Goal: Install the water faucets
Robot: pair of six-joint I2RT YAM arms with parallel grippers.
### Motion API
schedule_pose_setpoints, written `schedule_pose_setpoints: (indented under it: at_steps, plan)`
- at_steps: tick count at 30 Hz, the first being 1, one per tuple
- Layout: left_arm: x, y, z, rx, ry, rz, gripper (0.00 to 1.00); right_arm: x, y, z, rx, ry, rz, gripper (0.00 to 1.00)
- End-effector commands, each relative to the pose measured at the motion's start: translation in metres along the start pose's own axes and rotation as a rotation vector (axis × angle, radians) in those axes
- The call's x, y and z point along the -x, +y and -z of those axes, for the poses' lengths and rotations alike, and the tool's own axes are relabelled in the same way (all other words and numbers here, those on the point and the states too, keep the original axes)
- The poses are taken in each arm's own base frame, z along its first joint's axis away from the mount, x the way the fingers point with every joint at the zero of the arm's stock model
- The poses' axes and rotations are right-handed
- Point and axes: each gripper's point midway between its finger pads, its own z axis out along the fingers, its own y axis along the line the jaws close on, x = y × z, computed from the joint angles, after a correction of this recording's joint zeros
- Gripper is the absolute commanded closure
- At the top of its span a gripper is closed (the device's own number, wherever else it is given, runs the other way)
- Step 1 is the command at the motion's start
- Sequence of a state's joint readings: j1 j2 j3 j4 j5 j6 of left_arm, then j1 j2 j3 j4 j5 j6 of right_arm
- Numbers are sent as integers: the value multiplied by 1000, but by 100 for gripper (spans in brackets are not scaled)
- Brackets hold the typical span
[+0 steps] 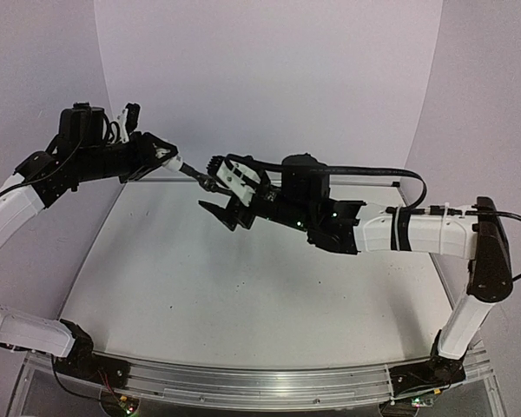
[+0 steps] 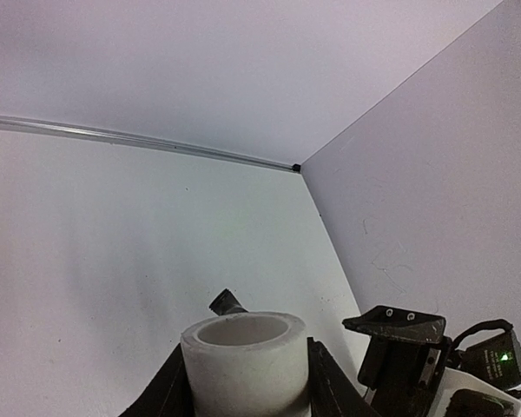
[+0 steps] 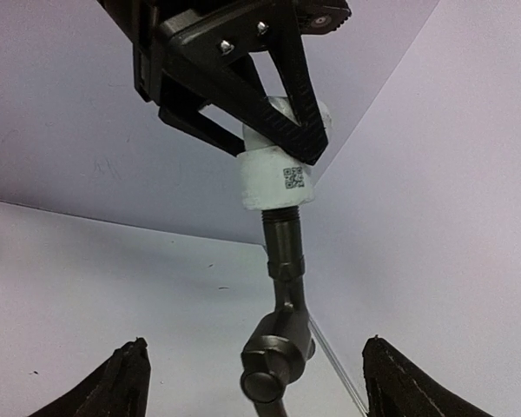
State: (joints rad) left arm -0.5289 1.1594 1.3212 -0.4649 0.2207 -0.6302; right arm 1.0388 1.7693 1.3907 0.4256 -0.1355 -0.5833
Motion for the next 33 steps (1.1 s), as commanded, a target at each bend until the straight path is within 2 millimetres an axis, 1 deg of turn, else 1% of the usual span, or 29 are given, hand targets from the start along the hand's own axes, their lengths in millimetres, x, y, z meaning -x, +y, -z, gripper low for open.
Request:
schedule_pose_setpoints:
  at_steps: [1,5,9,11,16,20,22,23,26,29,30,31,33]
  plan:
    - [26,-31,13,-101,-68,-14,100,9,-17,-15,-58,0,33,17]
    - [24,-34,11,-117,-50,-16,100,3,-11,-28,-38,13,32,24]
    - [22,-37,10,-133,-36,-21,100,-2,-7,-34,-26,19,31,34]
    - [20,-38,10,-141,-29,-24,100,-4,-9,-37,-36,26,28,40]
    - [13,-45,9,-186,9,-65,100,-8,-10,-40,-46,35,11,61]
    - [1,-56,11,-261,61,-148,100,-7,-2,-36,5,41,-12,86]
    - [-7,-60,11,-305,93,-200,100,-5,6,-32,53,43,-24,97]
    - [-13,-64,12,-338,116,-228,100,-3,8,-28,76,41,-33,100]
    - [-31,-68,10,-421,178,-314,100,4,19,-15,161,41,-69,100]
    - [-57,-76,16,-564,259,-418,100,20,32,6,307,11,-149,100]
    - [-65,-76,16,-601,274,-459,100,21,37,13,356,10,-175,100]
    - [-74,-80,21,-667,296,-497,100,24,42,22,435,-4,-216,100]
    - [-89,-87,35,-808,315,-587,100,35,46,42,592,-44,-302,100]
